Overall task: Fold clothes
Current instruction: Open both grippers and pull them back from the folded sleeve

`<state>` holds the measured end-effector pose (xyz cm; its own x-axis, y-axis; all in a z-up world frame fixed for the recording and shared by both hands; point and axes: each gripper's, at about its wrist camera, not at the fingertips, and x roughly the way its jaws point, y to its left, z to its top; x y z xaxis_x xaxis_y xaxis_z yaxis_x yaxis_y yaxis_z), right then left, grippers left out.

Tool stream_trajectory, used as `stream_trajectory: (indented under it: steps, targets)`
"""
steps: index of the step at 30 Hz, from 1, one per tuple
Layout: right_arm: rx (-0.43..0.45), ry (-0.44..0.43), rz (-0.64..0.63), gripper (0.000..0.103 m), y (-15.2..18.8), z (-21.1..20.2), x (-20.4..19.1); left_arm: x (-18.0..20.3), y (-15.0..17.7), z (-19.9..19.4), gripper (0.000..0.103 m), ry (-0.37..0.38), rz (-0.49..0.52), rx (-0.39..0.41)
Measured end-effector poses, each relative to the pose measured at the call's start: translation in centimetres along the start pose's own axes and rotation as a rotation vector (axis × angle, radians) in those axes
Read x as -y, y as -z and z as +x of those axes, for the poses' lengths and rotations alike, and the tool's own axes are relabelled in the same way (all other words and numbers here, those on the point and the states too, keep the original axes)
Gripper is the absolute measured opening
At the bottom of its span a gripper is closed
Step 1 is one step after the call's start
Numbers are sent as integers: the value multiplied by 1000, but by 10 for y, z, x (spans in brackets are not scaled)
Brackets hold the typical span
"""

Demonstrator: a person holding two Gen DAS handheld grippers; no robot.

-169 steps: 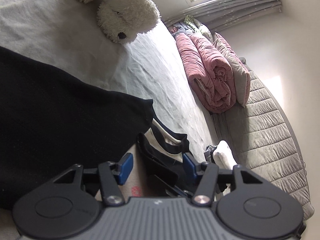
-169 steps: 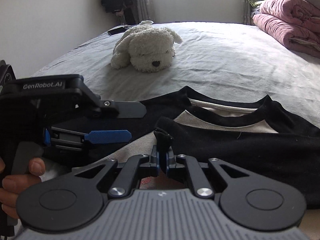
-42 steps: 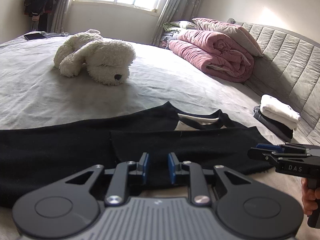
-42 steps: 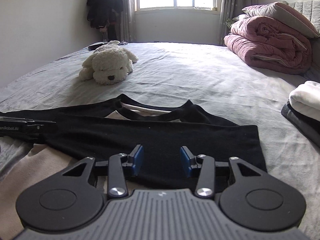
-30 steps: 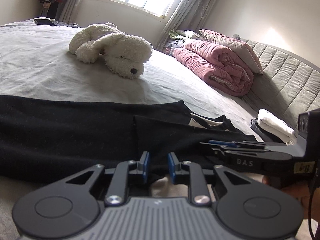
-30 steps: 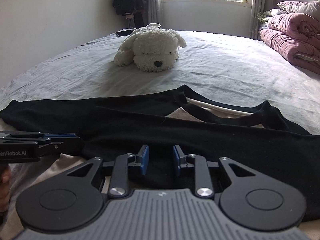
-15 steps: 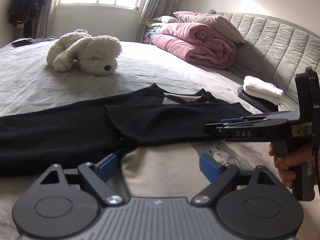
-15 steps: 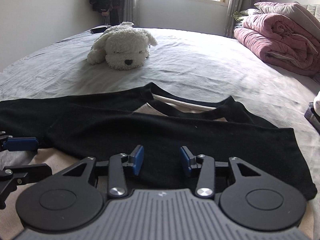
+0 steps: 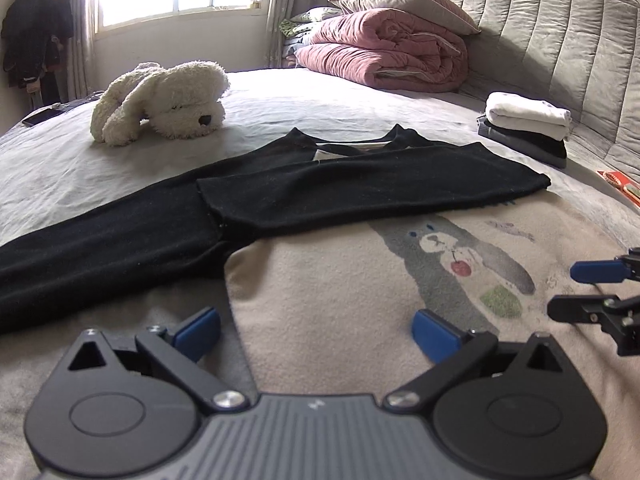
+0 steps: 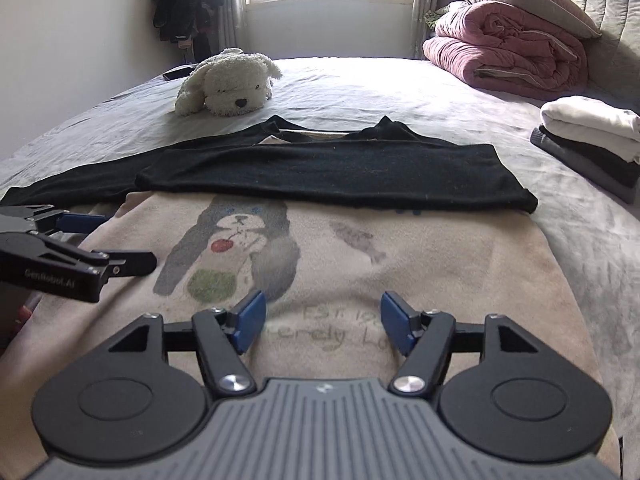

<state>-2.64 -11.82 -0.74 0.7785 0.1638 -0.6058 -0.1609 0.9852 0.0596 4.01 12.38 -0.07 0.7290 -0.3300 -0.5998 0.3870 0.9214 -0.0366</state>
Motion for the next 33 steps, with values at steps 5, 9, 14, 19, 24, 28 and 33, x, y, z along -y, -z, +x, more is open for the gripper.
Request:
stream_trajectory:
  steps: [5, 9, 14, 19, 24, 28, 33]
  targets:
    - [6, -2, -6, 71, 12, -14, 2, 1, 1, 0, 103, 1, -2, 0]
    - [11, -3, -11, 71, 21, -25, 4, 1, 1, 0, 103, 1, -1, 0]
    - [6, 10, -27, 72, 21, -23, 1, 1, 0, 0, 103, 1, -1, 0]
    - [-5, 10, -44, 72, 20, -26, 2, 1, 0, 1, 103, 1, -1, 0]
    - [-4, 22, -19, 73, 6, -24, 7, 1, 0, 0, 103, 1, -1, 0]
    - [-3, 33, 5, 73, -6, -22, 11, 1, 0, 0, 103, 1, -1, 0]
    - [-1, 45, 36, 75, -22, -20, 16, 1, 0, 0, 103, 1, 0, 0]
